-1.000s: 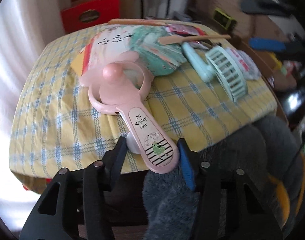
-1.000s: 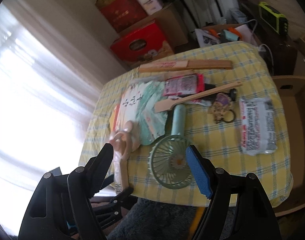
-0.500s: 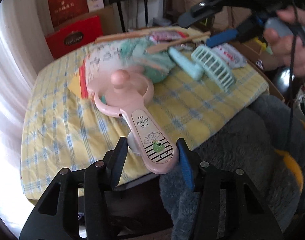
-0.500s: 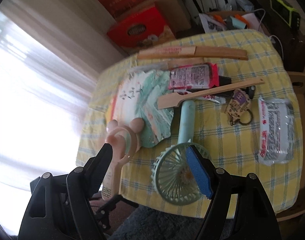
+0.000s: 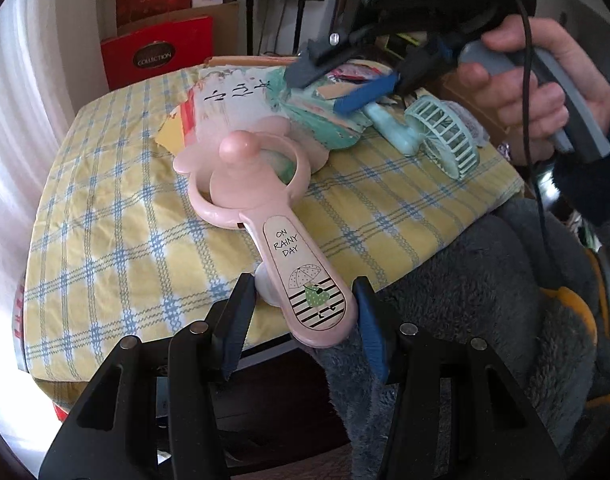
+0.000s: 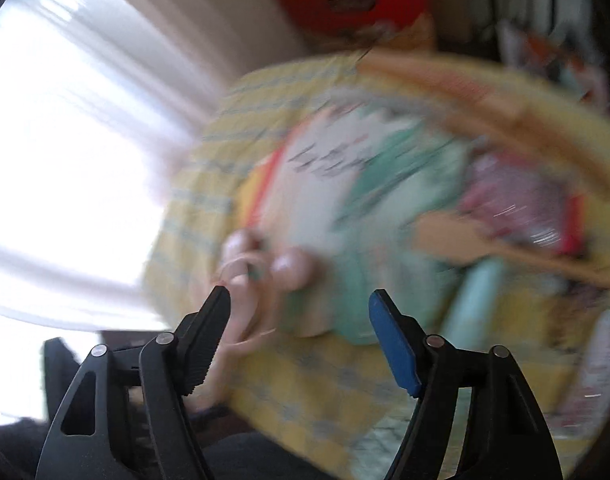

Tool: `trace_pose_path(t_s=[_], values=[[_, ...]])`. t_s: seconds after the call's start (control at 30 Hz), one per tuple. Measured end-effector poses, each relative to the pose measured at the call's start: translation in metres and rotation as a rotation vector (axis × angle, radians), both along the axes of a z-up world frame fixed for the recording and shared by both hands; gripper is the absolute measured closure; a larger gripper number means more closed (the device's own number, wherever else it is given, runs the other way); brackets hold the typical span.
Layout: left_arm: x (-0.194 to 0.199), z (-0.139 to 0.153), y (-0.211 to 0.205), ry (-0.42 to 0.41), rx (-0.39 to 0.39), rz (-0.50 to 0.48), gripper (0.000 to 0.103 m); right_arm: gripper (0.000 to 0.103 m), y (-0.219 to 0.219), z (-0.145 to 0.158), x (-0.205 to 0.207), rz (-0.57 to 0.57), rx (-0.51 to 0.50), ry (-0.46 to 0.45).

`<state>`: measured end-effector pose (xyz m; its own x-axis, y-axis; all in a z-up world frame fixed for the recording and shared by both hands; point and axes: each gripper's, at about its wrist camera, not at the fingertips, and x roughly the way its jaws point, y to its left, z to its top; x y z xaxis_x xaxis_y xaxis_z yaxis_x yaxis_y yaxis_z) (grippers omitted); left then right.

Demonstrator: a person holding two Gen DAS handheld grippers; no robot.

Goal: Organize objects
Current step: 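Grasp the pink fan's ears with the right gripper while the left gripper releases the handle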

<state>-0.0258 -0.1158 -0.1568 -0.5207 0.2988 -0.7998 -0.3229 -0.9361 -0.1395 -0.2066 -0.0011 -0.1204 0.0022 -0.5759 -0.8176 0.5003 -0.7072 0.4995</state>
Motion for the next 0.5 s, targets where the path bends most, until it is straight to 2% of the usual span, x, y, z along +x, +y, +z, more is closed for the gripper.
trace_pose_path(t_s=[0.07, 0.17, 0.3, 0.47, 0.5], values=[[0.000, 0.000, -0.005, 0.001, 0.032, 0.005, 0.056, 0.036, -0.007, -0.013, 0.003, 0.016, -0.019, -0.074], [0.000, 0.000, -0.011, -0.001, 0.067, 0.017, 0.056, 0.035, -0.015, -0.024, 0.009, 0.028, 0.003, -0.094], [0.000, 0.001, -0.019, -0.005, 0.122, 0.032, 0.056, 0.039, -0.021, -0.032, 0.009, 0.023, -0.066, -0.160], [0.000, 0.002, -0.023, -0.002, 0.155, 0.041, 0.056, 0.055, -0.021, -0.044, 0.004, -0.006, -0.190, -0.246], [0.001, 0.002, -0.022, 0.000, 0.155, 0.038, 0.056, 0.055, -0.020, -0.046, 0.002, -0.016, -0.207, -0.248]])
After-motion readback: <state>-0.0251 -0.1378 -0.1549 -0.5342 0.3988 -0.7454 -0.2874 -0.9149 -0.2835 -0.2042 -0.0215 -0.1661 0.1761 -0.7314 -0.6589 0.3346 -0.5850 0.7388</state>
